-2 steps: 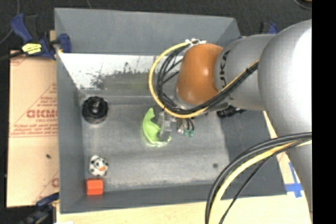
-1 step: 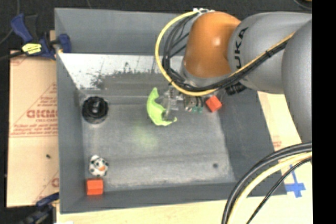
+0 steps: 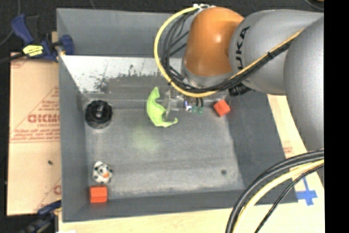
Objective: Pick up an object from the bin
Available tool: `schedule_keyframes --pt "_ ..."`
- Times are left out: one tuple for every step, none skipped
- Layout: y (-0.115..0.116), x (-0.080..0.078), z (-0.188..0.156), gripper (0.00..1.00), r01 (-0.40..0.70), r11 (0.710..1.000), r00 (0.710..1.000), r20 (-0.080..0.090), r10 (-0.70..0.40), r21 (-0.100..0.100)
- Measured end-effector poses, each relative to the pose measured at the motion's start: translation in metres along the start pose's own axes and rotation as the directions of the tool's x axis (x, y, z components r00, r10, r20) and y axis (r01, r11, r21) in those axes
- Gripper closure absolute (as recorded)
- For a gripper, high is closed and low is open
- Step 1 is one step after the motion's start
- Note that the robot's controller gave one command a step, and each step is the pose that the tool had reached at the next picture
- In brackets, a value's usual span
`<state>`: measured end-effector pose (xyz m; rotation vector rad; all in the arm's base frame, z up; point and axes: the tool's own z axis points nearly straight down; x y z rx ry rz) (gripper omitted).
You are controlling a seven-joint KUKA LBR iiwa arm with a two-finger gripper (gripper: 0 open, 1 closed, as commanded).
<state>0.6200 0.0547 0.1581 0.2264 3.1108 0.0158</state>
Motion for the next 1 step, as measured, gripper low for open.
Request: schedule_keyframes --pt "0.0056 -0.0047 -0.0598 1.0 0.054 0.999 0.999 0.007 -0.054 0.003"
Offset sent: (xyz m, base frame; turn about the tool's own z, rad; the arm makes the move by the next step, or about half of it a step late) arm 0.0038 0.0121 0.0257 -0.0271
